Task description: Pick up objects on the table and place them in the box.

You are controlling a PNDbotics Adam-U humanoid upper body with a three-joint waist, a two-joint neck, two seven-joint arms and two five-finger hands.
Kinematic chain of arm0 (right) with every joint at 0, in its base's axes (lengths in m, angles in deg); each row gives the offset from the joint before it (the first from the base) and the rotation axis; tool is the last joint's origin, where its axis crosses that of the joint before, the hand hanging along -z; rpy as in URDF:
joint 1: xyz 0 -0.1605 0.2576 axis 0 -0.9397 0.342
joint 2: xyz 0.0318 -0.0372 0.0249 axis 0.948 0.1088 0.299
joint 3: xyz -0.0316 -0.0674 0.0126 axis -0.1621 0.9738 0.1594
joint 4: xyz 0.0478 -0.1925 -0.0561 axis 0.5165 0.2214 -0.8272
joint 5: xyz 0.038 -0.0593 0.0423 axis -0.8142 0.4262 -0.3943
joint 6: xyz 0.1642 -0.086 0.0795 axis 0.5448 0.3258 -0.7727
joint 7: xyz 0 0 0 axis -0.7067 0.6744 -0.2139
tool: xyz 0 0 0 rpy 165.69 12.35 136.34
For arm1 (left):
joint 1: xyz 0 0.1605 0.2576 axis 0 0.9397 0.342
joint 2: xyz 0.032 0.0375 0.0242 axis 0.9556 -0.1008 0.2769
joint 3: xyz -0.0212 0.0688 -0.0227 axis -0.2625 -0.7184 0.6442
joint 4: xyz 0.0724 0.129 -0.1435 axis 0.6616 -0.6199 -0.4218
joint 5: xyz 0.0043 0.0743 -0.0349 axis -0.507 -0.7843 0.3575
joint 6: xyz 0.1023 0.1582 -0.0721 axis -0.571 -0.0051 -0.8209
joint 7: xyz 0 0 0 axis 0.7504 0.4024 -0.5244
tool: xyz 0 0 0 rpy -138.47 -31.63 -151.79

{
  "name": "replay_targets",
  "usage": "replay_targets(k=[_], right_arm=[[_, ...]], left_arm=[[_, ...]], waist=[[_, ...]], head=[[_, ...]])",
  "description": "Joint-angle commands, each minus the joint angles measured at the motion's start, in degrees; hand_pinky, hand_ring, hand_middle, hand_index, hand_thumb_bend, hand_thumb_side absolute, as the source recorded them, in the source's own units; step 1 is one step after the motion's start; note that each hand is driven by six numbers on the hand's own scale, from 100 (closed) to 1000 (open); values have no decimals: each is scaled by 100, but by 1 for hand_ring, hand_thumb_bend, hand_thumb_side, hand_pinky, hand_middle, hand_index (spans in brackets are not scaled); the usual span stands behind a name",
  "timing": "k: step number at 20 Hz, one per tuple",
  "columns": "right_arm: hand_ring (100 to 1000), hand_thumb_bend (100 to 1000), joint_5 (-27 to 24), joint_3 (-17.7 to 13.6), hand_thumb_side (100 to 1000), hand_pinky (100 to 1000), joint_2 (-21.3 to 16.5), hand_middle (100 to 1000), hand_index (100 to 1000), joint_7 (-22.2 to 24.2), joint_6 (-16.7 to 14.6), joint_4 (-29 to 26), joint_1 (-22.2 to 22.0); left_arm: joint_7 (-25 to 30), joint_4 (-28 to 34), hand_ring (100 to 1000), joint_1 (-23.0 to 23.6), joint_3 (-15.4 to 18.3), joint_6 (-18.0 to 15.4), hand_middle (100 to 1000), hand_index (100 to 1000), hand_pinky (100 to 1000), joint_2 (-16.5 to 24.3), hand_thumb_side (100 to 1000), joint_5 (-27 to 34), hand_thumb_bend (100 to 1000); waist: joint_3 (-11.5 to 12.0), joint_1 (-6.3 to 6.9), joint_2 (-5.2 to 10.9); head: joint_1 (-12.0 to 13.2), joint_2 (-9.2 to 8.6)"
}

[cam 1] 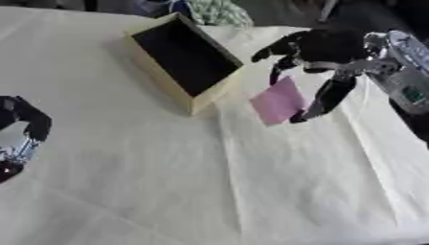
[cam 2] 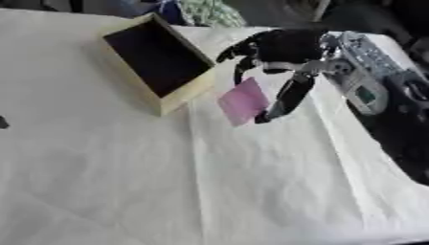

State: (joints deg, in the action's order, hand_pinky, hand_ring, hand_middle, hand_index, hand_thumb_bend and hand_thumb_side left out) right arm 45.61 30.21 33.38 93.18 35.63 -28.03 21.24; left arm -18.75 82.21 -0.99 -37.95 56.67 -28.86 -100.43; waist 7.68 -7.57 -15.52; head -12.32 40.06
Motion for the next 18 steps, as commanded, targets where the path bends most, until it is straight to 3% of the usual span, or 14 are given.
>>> replay_targets(k=[1, 15, 16, 17, 18], right_arm=[[894, 579, -45, -176, 291, 867, -253, 924, 643, -68, 60, -61, 175], [885, 551, -53, -556, 220, 863, -106, 904, 653, -308, 273, 601, 689], [884, 502, -52, -576, 217, 863, -87, 902, 655, -323, 284, 659, 721], [884, 544, -48, -591, 218, 863, -68, 902, 655, -336, 291, 713, 750], [882, 531, -40, -608, 217, 862, -43, 899, 655, -348, 302, 773, 781]], left_arm=[[38, 114, 544, -82, -35, -19, 453, 555, 655, 66, 618, 38, 335], [220, 134, 545, -282, -214, -62, 452, 554, 656, -12, 617, 113, 335], [234, 135, 545, -297, -227, -65, 452, 554, 656, -18, 617, 118, 335], [246, 136, 545, -309, -237, -67, 452, 554, 656, -25, 617, 123, 335], [258, 138, 545, -325, -249, -70, 452, 554, 656, -34, 617, 129, 336]], waist=[[46, 22, 113], [657, -58, 71], [702, -63, 66], [739, -68, 61], [786, -76, 53]], head=[[-41, -67], [-293, -201], [-312, -212], [-328, -222], [-349, -235]])
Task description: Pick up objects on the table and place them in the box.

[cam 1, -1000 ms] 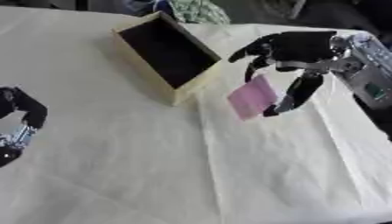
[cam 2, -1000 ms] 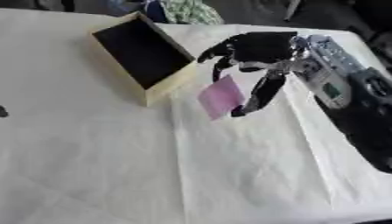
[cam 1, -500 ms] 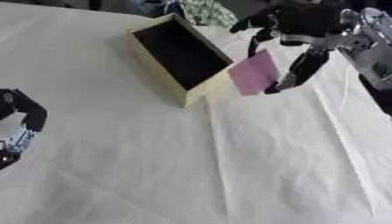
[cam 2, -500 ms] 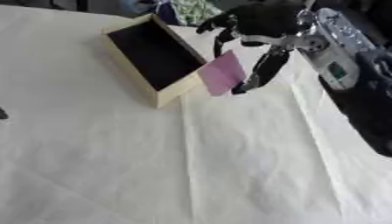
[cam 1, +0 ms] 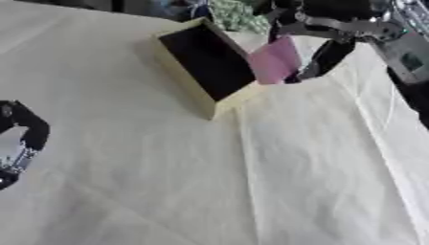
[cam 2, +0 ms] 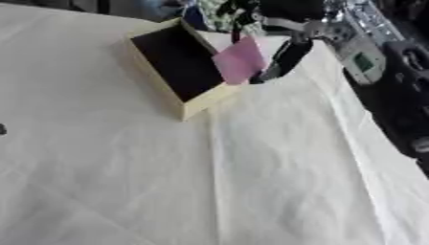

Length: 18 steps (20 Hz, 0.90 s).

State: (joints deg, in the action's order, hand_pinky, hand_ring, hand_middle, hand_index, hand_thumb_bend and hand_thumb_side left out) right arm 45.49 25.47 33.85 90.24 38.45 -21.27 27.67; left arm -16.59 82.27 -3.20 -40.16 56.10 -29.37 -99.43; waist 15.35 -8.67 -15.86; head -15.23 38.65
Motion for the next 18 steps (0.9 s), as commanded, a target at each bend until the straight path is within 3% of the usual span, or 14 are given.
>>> replay_targets(k=[1, 10, 18], right_arm=[[882, 530, -18, -148, 217, 862, -69, 899, 655, -65, 27, 156, 166], [873, 458, 144, -195, 242, 857, 189, 887, 664, -134, 56, 675, 327], [871, 419, 288, -148, 269, 856, 406, 885, 776, -117, 16, 938, 412]], left_arm=[[52, 133, 545, -117, -38, -16, 452, 554, 656, 10, 617, 34, 336], [137, 142, 545, -214, -110, -27, 452, 553, 656, -38, 618, 67, 336], [171, 145, 545, -249, -132, -29, 451, 553, 656, -64, 620, 74, 335]], waist=[[56, 28, 81], [350, -31, 29], [451, -51, -14]], head=[[-76, -103], [-237, -214], [-306, -239]])
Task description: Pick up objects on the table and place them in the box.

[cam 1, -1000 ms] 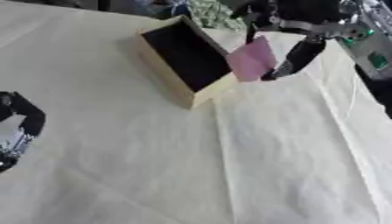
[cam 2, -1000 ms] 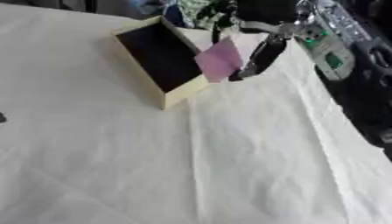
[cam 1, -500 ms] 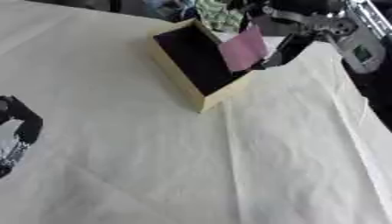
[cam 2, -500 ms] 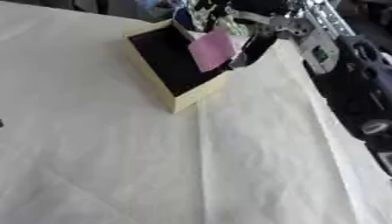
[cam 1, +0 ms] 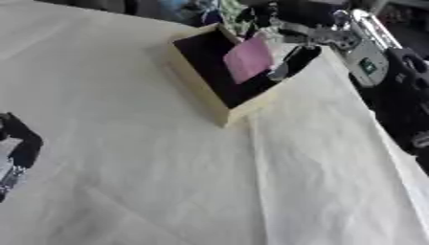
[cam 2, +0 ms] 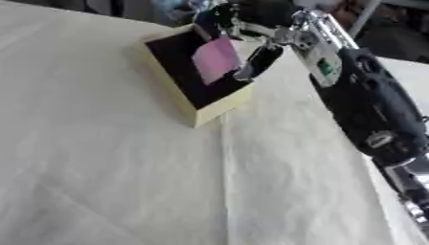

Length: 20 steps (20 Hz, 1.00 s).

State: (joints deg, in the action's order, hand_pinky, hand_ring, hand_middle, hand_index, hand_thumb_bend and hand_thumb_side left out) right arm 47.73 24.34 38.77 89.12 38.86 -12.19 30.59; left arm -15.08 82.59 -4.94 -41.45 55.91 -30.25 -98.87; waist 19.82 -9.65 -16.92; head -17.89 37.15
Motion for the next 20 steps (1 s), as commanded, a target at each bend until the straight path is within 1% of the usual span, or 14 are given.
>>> replay_targets(k=[1, 2, 3, 4, 12, 13, 20], right_arm=[[872, 419, 81, -28, 269, 856, -63, 885, 784, -6, -29, 52, 122], [872, 416, 96, -17, 275, 856, -43, 887, 832, -5, -36, 66, 123], [872, 414, 110, -6, 278, 856, -22, 887, 852, -2, -46, 77, 121], [873, 412, 124, 5, 285, 855, -4, 891, 903, 2, -55, 86, 119], [873, 412, 168, 24, 285, 855, 35, 891, 903, 4, -84, 116, 122], [878, 433, 186, 56, 319, 856, 64, 927, 1000, 20, -103, 109, 110], [877, 437, 205, 79, 297, 856, 76, 923, 1000, -26, -130, -4, 112]], left_arm=[[21, 112, 545, -73, -2, -8, 451, 552, 656, 22, 621, 17, 335], [23, 111, 545, -70, -2, -8, 451, 552, 656, 21, 621, 15, 335], [24, 111, 545, -69, -2, -7, 451, 552, 656, 19, 622, 12, 335], [24, 111, 545, -67, -1, -7, 451, 552, 656, 17, 622, 10, 335], [24, 112, 545, -65, 0, -4, 451, 552, 656, 12, 622, 3, 335], [26, 109, 546, -59, 3, -2, 451, 552, 657, 17, 626, -3, 334], [17, 98, 546, -34, 20, 8, 451, 552, 657, 27, 627, -32, 333]], waist=[[8, 45, 87], [11, 43, 81], [13, 41, 76], [15, 37, 70], [18, 30, 60], [23, 12, 36], [-14, -10, 23]], head=[[-44, -89], [-48, -91], [-52, -93], [-56, -93], [-60, -95], [-65, -101], [-58, -116]])
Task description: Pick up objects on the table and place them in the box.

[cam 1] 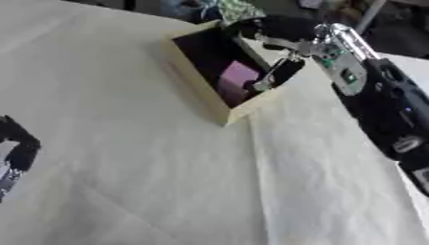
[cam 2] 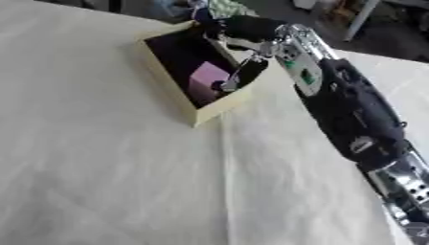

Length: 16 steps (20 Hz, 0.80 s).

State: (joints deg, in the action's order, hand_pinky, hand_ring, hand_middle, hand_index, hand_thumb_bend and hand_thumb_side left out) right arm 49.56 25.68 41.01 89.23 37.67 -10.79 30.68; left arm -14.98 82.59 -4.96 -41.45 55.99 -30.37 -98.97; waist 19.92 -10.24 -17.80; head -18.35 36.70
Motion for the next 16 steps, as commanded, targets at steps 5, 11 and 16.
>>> replay_targets(k=[5, 11, 16], right_arm=[[876, 447, -158, -42, 276, 856, -266, 913, 1000, -62, -19, -392, 64], [876, 486, -519, -24, 238, 857, -503, 906, 994, -22, -14, -918, -54], [873, 448, -855, -39, 206, 856, -711, 898, 991, 16, 69, -1462, -301]], left_arm=[[-13, 93, 546, -12, 42, 1, 451, 552, 657, 53, 625, -27, 332], [-76, 91, 546, 36, 96, -4, 450, 552, 657, 98, 624, -32, 336], [-124, 87, 547, 77, 137, -12, 451, 553, 657, 120, 622, -40, 332]], waist=[[-148, 80, 137], [-423, 197, 170], [-720, 314, 179]], head=[[41, -72], [141, -25], [260, 21]])
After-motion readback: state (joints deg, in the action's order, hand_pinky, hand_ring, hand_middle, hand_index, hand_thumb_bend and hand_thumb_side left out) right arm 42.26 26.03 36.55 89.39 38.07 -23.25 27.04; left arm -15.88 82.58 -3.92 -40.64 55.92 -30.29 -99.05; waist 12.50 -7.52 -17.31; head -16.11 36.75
